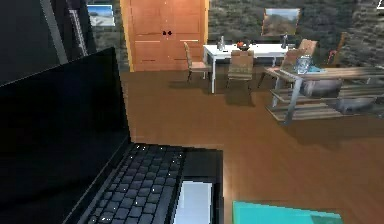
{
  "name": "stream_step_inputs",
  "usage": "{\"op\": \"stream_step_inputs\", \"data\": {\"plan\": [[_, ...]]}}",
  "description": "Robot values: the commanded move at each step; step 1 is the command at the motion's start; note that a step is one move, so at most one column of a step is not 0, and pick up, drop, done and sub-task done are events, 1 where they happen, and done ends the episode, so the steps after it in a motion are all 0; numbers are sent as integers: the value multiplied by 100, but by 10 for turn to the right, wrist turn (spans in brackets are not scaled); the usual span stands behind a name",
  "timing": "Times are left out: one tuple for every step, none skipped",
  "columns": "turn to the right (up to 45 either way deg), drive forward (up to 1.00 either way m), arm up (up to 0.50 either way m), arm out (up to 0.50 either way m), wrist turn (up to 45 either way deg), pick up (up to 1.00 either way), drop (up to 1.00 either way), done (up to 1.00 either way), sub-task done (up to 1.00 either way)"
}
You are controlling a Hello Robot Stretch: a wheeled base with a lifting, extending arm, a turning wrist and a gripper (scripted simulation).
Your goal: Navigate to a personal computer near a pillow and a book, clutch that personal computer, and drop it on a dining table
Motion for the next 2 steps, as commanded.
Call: {"op": "stream_step_inputs", "data": {"plan": [[-360,0,0,0,0,0,0,0,0],[450,0,0,0,0,0,0,0,0]]}}
